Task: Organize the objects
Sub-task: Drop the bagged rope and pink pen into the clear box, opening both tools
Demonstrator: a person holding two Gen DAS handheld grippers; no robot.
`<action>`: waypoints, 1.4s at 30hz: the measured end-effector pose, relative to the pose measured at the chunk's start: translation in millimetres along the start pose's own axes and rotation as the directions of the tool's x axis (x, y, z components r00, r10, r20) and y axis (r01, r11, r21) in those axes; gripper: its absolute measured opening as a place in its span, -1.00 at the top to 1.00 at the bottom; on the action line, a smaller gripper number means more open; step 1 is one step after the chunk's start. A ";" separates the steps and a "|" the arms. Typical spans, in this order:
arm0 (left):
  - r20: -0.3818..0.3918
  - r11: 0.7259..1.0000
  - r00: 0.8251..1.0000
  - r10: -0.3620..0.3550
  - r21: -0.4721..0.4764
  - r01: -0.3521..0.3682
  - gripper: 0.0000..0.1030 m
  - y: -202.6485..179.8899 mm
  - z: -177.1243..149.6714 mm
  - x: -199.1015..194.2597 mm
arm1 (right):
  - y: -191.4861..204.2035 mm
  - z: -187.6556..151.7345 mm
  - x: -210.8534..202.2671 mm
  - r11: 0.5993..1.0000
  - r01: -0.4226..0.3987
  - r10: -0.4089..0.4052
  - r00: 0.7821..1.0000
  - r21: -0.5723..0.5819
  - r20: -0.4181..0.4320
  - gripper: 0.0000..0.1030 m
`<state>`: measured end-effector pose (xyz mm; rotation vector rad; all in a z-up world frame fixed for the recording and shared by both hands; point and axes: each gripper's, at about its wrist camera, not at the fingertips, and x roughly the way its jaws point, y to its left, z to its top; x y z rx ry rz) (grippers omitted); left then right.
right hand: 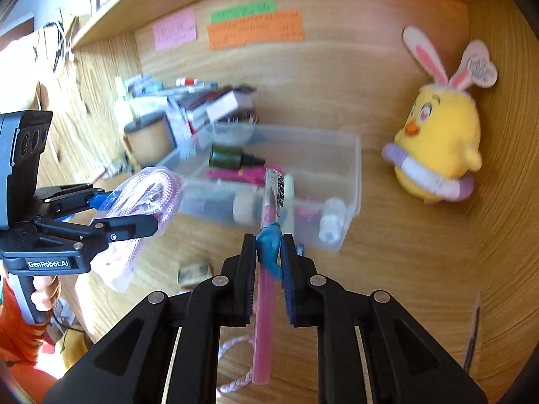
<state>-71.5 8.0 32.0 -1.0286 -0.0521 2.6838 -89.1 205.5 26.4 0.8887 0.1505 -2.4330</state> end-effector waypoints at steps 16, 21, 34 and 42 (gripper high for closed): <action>0.068 0.995 0.993 0.095 -0.043 -0.092 -0.02 33.4 54.0 16.9 | -28.8 51.2 21.7 0.994 0.074 -0.081 0.993 0.080 0.087 0.74; 0.028 0.988 0.988 0.150 -0.045 -0.149 -0.02 43.8 62.1 39.9 | -31.1 57.3 52.6 0.994 0.067 -0.070 0.997 0.089 0.030 0.74; -0.066 0.985 0.987 0.145 -0.079 -0.150 -0.03 57.4 67.9 81.3 | -16.8 55.9 116.0 0.998 0.030 -0.023 0.993 0.063 -0.113 0.73; -0.068 0.991 0.990 0.120 -0.060 -0.124 -0.04 45.5 63.9 75.3 | -13.2 54.3 107.4 0.998 -0.003 0.010 0.992 0.060 -0.128 0.60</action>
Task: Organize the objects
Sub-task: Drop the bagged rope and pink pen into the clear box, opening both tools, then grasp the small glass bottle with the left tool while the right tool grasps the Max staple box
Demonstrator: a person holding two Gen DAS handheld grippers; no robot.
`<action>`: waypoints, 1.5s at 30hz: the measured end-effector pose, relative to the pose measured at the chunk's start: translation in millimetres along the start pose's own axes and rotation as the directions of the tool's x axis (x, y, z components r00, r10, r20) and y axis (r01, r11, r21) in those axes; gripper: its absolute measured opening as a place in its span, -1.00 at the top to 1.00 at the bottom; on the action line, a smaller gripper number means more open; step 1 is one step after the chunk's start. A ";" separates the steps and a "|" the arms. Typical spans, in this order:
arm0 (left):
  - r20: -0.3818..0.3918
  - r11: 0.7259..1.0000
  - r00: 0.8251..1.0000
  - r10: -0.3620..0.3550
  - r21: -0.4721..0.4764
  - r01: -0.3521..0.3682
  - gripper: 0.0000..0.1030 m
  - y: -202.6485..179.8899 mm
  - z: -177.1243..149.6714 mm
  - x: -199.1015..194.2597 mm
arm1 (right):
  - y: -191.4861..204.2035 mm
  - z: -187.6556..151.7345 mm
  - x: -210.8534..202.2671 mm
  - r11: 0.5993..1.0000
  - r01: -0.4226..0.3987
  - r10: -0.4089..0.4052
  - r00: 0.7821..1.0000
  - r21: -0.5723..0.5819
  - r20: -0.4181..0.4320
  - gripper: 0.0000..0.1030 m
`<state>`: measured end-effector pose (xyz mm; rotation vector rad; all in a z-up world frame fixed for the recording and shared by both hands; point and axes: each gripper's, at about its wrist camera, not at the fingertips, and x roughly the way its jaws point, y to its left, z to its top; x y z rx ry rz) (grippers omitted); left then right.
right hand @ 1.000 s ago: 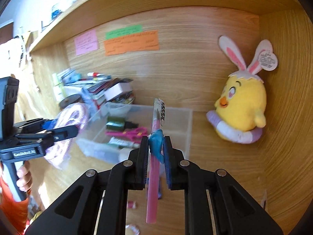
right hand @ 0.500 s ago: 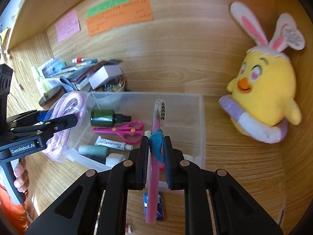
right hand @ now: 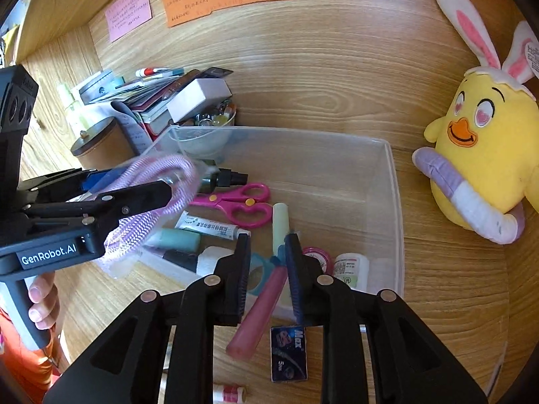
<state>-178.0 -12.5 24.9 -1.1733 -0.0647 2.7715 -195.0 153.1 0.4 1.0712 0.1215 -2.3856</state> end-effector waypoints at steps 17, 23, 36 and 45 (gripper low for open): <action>0.054 0.997 0.998 -0.010 0.076 0.006 -0.42 -17.3 -34.7 -51.5 | 5.3 -26.1 -61.3 0.999 0.024 -0.021 0.996 -0.033 0.089 0.25; -0.039 0.996 0.999 -0.029 0.082 0.032 -0.42 -13.8 -64.9 -37.9 | -0.1 -46.9 -61.1 0.998 0.045 -0.043 0.998 -0.036 0.052 0.24; -0.185 0.984 0.982 -0.032 0.167 0.063 -0.42 -21.2 -115.5 -15.8 | -31.3 -82.6 -20.6 0.997 0.056 -0.050 0.993 0.046 -0.110 0.23; -0.205 0.971 0.978 -0.030 0.227 0.077 -0.43 -40.8 -120.8 -6.7 | -19.5 -81.7 -4.7 0.998 0.051 -0.047 0.990 0.026 -0.133 0.15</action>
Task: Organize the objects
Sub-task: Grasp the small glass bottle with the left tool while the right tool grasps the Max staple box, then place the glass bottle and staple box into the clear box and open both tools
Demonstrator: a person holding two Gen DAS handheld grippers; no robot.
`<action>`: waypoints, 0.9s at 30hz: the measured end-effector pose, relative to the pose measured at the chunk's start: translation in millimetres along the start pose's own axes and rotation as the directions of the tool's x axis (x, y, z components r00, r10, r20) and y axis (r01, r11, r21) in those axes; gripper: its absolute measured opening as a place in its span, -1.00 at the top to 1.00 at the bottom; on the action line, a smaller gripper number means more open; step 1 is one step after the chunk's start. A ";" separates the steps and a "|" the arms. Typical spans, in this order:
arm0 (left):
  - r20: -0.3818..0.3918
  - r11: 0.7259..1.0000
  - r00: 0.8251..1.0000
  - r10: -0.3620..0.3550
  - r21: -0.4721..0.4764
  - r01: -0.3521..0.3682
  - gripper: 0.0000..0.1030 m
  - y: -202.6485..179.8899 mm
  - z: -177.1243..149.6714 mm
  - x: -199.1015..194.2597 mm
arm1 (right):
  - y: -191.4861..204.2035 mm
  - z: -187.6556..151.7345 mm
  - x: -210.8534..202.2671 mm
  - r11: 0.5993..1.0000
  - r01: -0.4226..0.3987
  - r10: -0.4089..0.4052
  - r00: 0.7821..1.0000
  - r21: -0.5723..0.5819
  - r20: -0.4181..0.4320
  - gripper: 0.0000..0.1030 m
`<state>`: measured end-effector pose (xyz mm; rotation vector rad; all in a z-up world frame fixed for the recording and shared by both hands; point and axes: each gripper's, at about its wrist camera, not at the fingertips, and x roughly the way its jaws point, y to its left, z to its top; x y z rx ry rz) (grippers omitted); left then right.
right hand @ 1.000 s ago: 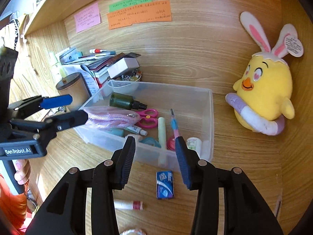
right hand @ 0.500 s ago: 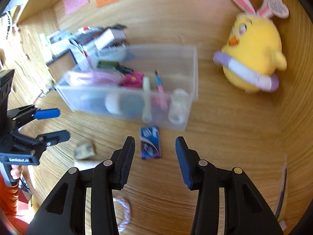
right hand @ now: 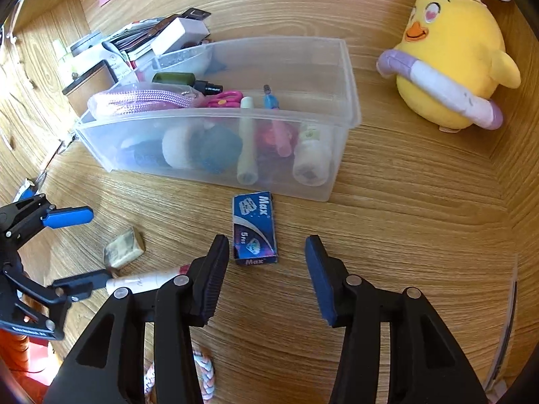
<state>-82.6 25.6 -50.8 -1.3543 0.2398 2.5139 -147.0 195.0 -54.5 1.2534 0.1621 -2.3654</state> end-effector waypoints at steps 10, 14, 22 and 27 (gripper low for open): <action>0.016 1.000 1.000 -0.021 0.003 0.021 0.09 -5.1 11.9 2.7 | 20.2 5.2 10.5 0.993 0.069 -0.067 0.998 -0.095 0.015 0.16; 0.026 1.000 0.999 -0.023 0.015 0.023 0.55 -12.3 16.6 4.2 | 22.1 7.1 11.6 0.993 0.067 -0.065 0.998 -0.096 0.024 0.51; 0.064 0.999 0.997 -0.034 -0.029 0.036 0.55 -2.6 16.7 -6.0 | 18.8 4.5 -4.2 0.998 0.015 -0.012 0.998 -0.056 0.054 0.52; 0.123 0.997 0.992 -0.041 -0.057 0.048 0.55 4.6 28.0 -21.9 | 19.0 4.9 -31.1 0.999 -0.010 0.015 0.994 -0.047 0.106 0.52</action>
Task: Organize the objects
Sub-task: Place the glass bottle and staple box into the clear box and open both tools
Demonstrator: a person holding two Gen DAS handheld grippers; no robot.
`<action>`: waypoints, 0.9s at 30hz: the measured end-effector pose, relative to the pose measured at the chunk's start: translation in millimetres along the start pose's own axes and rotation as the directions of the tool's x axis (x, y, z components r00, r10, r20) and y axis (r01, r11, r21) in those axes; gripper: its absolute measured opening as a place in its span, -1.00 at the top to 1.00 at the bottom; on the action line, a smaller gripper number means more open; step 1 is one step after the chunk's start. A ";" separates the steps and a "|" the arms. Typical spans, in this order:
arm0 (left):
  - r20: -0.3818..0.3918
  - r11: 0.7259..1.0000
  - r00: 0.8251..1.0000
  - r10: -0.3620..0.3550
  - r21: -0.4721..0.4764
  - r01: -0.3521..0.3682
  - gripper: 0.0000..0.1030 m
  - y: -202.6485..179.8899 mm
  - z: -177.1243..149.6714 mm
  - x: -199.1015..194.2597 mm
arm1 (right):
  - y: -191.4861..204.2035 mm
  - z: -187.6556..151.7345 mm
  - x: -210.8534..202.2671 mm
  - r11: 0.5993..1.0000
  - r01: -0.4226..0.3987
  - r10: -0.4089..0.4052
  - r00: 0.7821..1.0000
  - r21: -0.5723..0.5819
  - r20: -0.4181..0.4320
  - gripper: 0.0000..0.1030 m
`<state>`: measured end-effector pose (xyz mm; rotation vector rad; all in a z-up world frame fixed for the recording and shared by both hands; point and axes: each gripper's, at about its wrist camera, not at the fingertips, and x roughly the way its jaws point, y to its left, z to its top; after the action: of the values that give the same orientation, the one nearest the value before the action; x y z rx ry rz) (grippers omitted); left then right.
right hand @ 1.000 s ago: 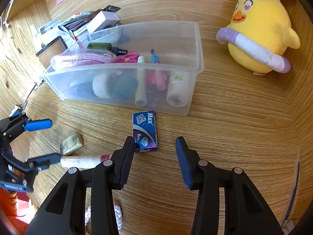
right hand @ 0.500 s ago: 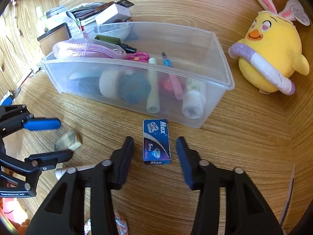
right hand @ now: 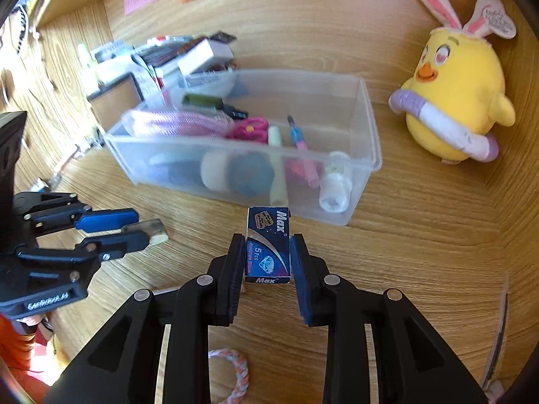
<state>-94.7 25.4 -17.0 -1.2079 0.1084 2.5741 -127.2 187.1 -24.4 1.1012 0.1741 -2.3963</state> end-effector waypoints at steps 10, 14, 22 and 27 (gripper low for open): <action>0.142 0.998 0.990 -0.010 -0.053 0.017 0.56 9.7 33.3 -31.9 | 5.2 23.7 -42.1 1.000 -0.002 0.003 0.990 -0.006 0.138 0.52; 0.183 0.998 0.983 -0.008 -0.060 0.020 0.56 12.5 46.2 -42.8 | 10.2 37.2 -52.9 1.000 0.003 0.000 0.982 -0.017 0.187 0.52; 0.213 0.996 0.977 -0.005 -0.089 0.024 0.56 18.4 77.3 -43.9 | 5.4 55.7 -45.3 1.000 0.003 -0.003 0.978 0.000 0.208 0.52; 0.220 0.994 0.975 0.003 -0.107 0.021 0.56 23.7 94.5 -33.1 | -1.9 64.7 -25.0 1.000 -0.006 0.002 0.984 0.021 0.177 0.52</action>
<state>-151.7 13.2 67.8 -0.9455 -0.0860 2.7166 -158.2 178.1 37.0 0.8905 0.0852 -2.4820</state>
